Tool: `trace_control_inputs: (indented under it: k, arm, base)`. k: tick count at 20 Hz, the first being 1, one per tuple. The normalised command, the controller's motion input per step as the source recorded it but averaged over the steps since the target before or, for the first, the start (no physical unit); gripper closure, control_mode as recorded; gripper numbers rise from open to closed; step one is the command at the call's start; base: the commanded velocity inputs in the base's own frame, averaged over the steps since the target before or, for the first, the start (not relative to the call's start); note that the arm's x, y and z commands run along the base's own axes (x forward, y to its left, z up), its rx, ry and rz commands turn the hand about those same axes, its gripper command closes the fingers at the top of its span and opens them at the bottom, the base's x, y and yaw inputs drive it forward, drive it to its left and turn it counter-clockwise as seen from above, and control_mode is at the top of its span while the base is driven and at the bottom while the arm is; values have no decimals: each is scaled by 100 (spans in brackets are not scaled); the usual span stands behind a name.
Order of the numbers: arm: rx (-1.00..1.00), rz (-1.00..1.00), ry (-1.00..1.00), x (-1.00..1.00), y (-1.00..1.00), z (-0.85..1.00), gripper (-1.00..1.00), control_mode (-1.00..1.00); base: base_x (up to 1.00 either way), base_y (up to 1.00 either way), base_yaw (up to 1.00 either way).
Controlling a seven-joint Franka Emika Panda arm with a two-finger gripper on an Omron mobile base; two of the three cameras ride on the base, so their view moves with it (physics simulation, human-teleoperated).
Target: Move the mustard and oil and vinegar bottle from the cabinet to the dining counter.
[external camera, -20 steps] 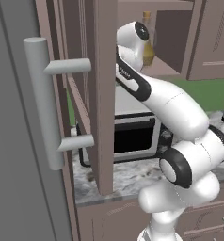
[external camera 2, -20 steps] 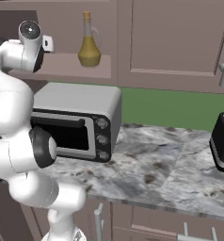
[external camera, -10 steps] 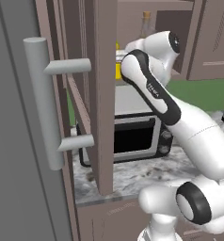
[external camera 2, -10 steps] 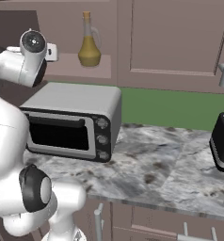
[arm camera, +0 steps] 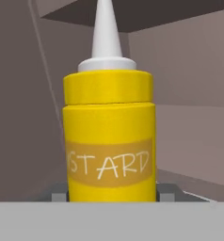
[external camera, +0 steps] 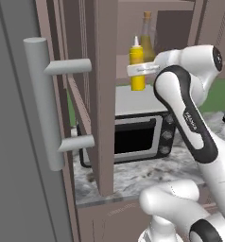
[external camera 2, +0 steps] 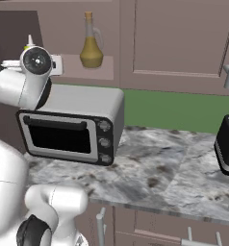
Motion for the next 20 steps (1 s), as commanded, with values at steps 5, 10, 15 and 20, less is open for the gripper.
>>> trace_control_inputs:
  k: [5, 10, 15, 20]
  arm:
    - [0, 0, -1, -76, -38, -4, 100, -100]
    - [0, 0, 0, -69, -30, -7, 100, -100]
    - [-6, 0, 0, -53, -16, -11, 100, -100]
    - [-3, 0, 0, -51, -18, -11, 100, -100]
  base:
    - [0, 0, 0]
    - [0, 0, 0]
    - [0, 0, 0]
    - [0, 0, 0]
